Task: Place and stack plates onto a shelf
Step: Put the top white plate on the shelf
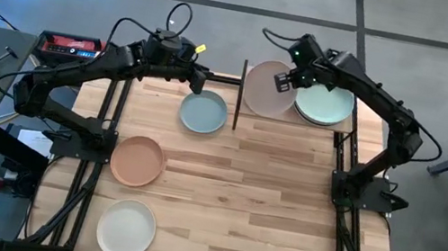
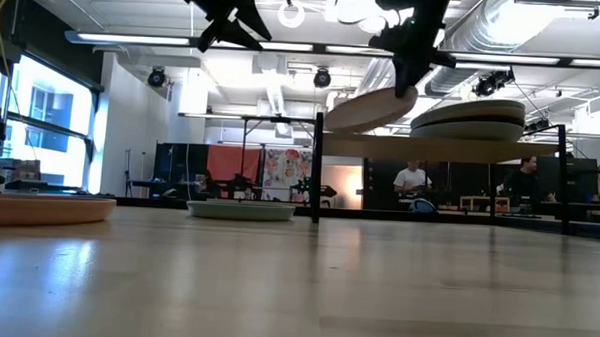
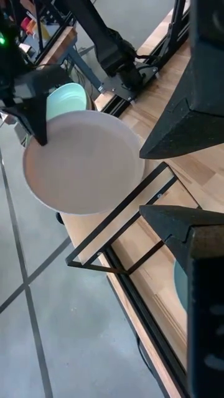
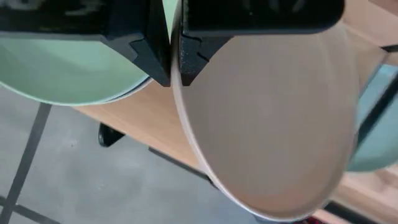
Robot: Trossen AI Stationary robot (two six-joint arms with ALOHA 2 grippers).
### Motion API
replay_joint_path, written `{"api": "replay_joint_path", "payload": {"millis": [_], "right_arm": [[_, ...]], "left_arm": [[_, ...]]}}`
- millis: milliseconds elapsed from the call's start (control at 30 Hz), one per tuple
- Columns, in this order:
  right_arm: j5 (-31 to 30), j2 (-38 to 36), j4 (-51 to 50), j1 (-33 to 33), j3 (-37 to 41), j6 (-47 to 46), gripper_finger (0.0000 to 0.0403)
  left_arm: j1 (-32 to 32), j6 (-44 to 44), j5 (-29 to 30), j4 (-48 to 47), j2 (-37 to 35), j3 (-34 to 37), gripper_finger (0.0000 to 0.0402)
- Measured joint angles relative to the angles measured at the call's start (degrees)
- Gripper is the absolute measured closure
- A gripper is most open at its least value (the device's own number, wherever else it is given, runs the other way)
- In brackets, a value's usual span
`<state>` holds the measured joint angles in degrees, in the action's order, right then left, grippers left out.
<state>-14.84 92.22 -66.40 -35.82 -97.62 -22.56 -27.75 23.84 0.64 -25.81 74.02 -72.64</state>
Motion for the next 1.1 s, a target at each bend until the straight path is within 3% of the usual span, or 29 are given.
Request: {"api": "replay_joint_path", "payload": {"millis": [1100], "right_arm": [[0.7,7.5,-0.3,-2.1,0.0,1.6,0.0403]], "left_arm": [[0.0,-1.2,0.0,0.0,0.0,0.0,0.0284]]}}
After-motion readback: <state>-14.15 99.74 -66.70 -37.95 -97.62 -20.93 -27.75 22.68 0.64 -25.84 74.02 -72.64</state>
